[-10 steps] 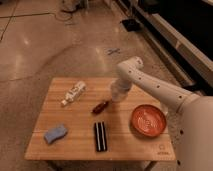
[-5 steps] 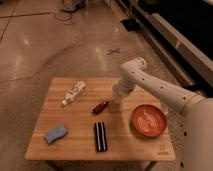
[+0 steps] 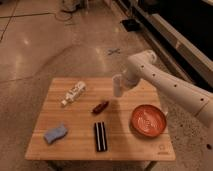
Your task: Pick up the ceramic cup
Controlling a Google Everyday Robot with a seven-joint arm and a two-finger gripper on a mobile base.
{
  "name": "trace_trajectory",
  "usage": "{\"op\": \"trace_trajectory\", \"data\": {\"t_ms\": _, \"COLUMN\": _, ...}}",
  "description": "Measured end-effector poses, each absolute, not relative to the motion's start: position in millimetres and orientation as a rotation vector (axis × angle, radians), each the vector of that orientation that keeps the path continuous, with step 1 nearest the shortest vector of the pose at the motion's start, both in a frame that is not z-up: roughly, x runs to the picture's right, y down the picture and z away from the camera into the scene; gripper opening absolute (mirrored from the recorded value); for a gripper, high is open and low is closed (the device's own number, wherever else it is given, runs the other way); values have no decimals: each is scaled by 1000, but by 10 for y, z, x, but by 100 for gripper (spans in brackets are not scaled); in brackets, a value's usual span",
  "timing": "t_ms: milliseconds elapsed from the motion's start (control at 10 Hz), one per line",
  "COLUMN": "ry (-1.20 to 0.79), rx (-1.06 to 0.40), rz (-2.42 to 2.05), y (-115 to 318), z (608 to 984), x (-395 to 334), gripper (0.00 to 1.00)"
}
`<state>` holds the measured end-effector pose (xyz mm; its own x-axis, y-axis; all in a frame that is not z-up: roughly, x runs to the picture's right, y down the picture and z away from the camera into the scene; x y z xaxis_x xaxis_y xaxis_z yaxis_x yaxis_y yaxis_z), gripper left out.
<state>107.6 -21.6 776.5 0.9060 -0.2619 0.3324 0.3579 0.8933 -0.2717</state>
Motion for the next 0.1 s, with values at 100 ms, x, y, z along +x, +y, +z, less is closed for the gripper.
{"op": "trace_trajectory", "data": {"t_ms": 100, "ry": -294, "rx": -335, "rz": -328, "y": -212, "z": 7761, "x": 1074, "gripper": 0}}
